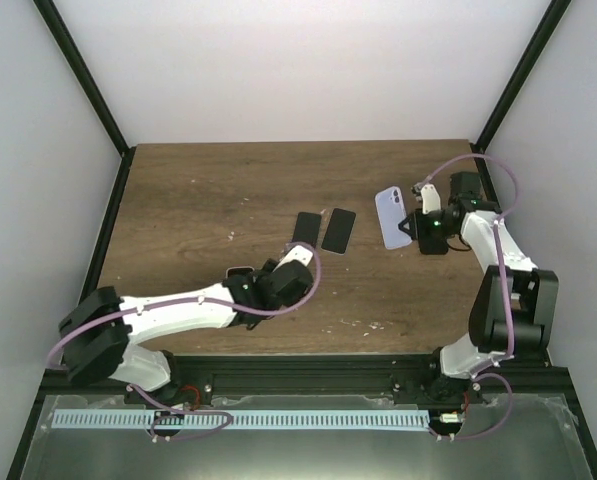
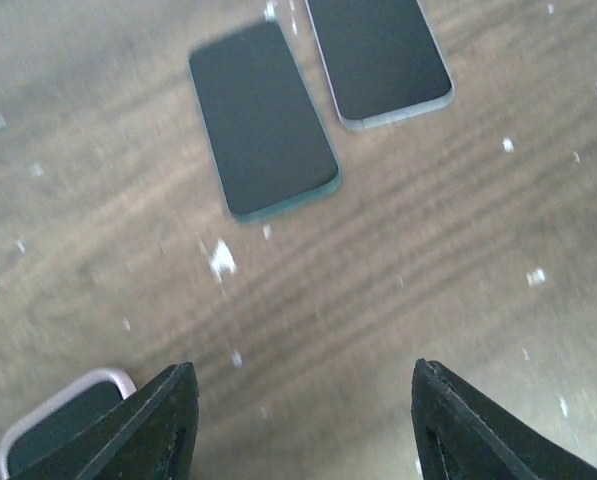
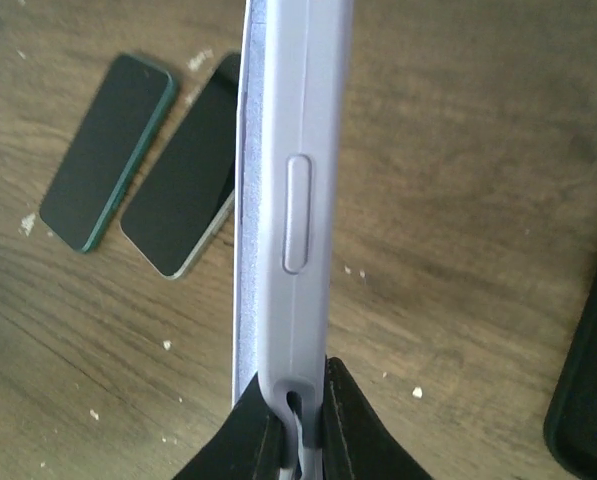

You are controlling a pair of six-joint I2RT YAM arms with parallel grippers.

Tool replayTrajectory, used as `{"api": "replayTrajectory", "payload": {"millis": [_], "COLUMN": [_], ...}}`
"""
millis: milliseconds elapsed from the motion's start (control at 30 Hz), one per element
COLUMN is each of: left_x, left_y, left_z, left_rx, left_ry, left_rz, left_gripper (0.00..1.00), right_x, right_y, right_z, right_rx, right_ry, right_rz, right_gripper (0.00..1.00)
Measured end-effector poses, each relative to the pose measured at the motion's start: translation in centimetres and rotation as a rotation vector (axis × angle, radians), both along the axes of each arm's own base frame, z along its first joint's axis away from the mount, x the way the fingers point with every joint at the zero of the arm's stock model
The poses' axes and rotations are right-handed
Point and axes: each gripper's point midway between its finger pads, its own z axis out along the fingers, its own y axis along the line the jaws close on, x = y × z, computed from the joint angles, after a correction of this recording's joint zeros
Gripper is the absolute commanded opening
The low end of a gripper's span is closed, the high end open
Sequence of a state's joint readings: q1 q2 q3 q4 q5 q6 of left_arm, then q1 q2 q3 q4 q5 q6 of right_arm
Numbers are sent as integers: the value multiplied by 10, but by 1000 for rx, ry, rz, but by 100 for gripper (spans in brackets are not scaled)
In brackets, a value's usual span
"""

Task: Take the phone out of the phone case
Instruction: Place the phone at the center of the board, then place the phone case at the center of the board.

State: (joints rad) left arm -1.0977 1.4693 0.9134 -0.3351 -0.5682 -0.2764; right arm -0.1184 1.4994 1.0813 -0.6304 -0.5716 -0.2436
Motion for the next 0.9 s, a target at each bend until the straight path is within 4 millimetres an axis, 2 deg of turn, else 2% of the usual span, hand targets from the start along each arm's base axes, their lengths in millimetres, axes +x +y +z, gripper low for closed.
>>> {"api": "replayTrajectory", "payload": {"millis": [100,167,300,467,600,700,833,900], "left_x": [-22,-34,-48,-58,-58,-59,-60,-58], "left_y": [13,20,30,29,24,25,36,44], "left_z": [-13,-20,-32,-42,-40,-40,-40,-38], "left_rx": [-73,-121,-213,-262,-305,-327,-356,-362], "left_ry": [73,112,164,224,241,251,253,248], "left_rz": [0,2,23,33,42,66,126,169], "left_gripper": [61,66,68,67,67,71,76,80], "right_x": [-3,-6,-11,-6,-2,2,10,13], "right_y": [-1,-3,-11,-26,-38,-42,-47,-49], "right_z": [-20,-34,-60,-87,-93,-94,-100,-103], "right_rx": [-6,-17,-56,-67,-20,10,26,27], "right_ry": [93,150,238,323,348,348,334,324], "right_rz": [11,9,-12,-53,-104,-127,-150,-158], "right_gripper": [1,1,1,1,1,16,21,29]}}
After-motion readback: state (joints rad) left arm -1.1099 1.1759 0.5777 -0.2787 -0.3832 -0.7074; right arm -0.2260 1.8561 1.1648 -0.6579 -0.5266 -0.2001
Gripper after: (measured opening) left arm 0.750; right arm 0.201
